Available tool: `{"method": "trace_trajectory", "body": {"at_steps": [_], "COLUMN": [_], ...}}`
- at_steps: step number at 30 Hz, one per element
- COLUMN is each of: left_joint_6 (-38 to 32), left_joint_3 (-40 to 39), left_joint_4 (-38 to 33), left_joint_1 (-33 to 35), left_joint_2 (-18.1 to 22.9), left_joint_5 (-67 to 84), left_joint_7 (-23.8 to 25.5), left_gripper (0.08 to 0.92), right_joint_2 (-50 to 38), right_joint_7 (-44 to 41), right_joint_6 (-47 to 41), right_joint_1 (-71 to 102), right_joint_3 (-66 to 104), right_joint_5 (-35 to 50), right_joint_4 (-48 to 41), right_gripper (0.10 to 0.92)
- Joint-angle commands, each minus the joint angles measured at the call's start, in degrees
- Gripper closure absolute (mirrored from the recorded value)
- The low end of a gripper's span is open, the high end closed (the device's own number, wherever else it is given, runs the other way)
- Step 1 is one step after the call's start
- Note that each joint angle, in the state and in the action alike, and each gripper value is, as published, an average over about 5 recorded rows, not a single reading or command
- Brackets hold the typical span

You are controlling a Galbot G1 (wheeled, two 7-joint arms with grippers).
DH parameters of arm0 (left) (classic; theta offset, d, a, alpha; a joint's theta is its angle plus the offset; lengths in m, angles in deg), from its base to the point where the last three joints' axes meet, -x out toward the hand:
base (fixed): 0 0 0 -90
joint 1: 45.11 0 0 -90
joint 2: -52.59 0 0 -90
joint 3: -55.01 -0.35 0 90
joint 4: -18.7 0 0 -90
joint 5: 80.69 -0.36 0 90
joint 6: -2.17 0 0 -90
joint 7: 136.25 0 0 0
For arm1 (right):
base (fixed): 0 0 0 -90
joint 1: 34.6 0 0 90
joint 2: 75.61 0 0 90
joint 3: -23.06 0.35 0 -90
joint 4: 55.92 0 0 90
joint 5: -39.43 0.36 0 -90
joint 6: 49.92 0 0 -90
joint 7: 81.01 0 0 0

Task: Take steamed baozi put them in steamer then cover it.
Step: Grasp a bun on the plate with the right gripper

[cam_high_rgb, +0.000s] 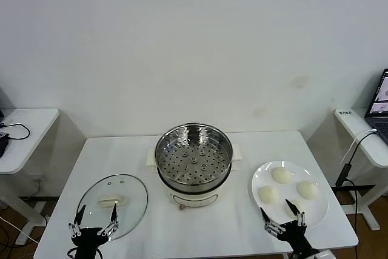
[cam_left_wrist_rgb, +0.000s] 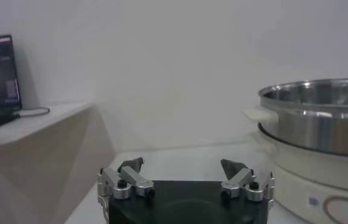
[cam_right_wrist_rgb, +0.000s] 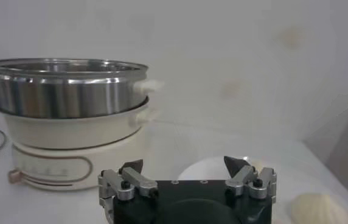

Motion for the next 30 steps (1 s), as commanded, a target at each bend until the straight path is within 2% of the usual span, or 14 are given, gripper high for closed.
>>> {"method": "trace_trajectory", "body": {"at_steps": [1, 8, 14, 22, 30], "left_joint_6": [0.82, 3.20, 4.69, 4.37, 4.35], "left_joint_3": [1.87, 2.02, 1.03, 1.53, 1.35], "left_joint_4": [-0.85, -3.64, -6.25, -5.26, -4.06], "left_joint_1": [-2.24, -3.74, -5.19, -6.59, -6.53], "left_joint_2": [-0.57, -0.67, -0.48, -0.32, -0.12], "left_joint_5": [-0.52, -5.47, -8.11, -8.68, -11.12], "left_joint_7": [1.20, 2.72, 0.38, 0.80, 1.95], "left_gripper": [0.177, 0.177, 0.177, 0.177, 0.177], "right_joint_2": [-4.07, -14.43, -24.63, -42.08, -47.46], "right_joint_7": [1.96, -1.07, -10.86, -29.92, -43.85], "right_joint_6": [-3.51, -9.39, -10.92, -9.89, -9.39], "right_joint_1": [-5.10, -13.91, -22.69, -31.97, -55.42], "right_joint_3": [2.57, 5.05, 2.66, -3.66, -27.18], "right_joint_5": [-8.65, -19.31, -27.90, -30.55, -28.08], "right_joint_4": [-0.22, -3.84, -10.48, -18.58, -28.93], "right_gripper": [0.202, 0.203, 0.203, 0.203, 0.203]}}
